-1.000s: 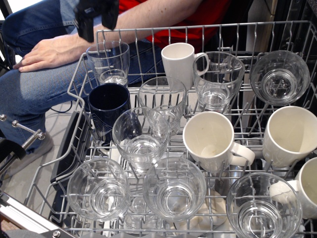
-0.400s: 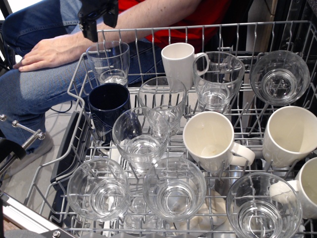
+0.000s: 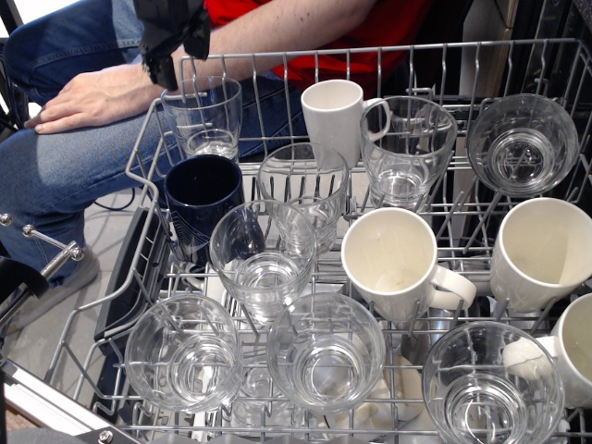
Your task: Pick up glass cup
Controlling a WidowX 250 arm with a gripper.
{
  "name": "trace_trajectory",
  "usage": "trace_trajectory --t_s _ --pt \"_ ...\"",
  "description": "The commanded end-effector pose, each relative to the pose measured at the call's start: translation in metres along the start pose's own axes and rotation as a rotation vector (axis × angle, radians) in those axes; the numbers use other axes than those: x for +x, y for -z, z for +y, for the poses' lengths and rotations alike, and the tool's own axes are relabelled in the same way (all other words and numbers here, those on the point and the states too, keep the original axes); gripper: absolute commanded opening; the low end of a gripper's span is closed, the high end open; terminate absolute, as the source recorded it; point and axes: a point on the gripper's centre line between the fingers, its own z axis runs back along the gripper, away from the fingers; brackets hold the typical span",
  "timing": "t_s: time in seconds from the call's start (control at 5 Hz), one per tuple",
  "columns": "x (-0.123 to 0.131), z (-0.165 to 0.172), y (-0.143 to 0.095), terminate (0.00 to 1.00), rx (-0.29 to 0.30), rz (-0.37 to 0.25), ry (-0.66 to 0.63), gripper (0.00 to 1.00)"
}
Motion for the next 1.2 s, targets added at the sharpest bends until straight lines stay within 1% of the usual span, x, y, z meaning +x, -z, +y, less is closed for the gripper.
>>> trace_trajectory --t_s 0.0,0.2,0.4,0.6,0.8,1.0 --pt "0.008 -0.001 0.012 0.0 -0.026 0.002 -0.054 1.0" --pt "0.003 0.003 0.028 0.0 -0.014 0.038 -0.078 1.0" --pt "-0.006 0.004 0.045 0.0 -0.013 0.056 -0.096 1.0" --pt "-0.011 0.004 0.052 0.0 0.024 0.094 -0.092 0.0" --pt "-0.01 0.007 0.043 0.0 0.01 0.129 -0.075 0.0" --pt "-0.011 0.011 0.035 0.0 -0.022 0.149 -0.052 0.0"
